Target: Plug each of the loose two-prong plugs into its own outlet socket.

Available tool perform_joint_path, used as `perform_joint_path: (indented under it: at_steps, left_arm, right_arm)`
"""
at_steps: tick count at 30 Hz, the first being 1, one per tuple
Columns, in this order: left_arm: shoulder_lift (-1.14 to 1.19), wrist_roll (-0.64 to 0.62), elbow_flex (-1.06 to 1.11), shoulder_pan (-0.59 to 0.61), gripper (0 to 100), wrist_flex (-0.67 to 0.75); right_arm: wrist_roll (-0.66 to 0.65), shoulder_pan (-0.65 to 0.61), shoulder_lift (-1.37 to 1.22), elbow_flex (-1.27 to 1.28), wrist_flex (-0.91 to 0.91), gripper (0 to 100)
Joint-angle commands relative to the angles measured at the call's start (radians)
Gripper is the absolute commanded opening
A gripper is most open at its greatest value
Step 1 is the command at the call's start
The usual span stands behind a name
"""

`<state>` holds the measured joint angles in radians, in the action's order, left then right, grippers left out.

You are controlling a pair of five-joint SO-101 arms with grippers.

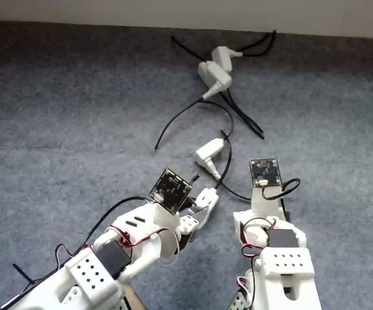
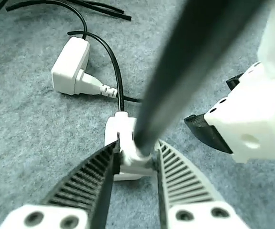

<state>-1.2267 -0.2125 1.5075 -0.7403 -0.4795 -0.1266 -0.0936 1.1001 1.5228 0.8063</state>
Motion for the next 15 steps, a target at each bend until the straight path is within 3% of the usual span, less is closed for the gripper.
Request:
perform_joint_path:
  at_steps: [1,11,15]
  left_arm:
    - [0.024,0.015,-0.013,-0.004,1,0.009]
    - [0.332,0.014,-0.125,-0.002,1,0.091]
    - [0.332,0.008,-0.122,-0.002,1,0.107]
  right_arm:
    - [-0.009,0.008,0.007,-0.004,-0.015,34.3]
    - [-0.009,0.008,0.007,-0.004,-0.015,34.3]
    - [-0.009,0.008,0.007,-0.004,-0.015,34.3]
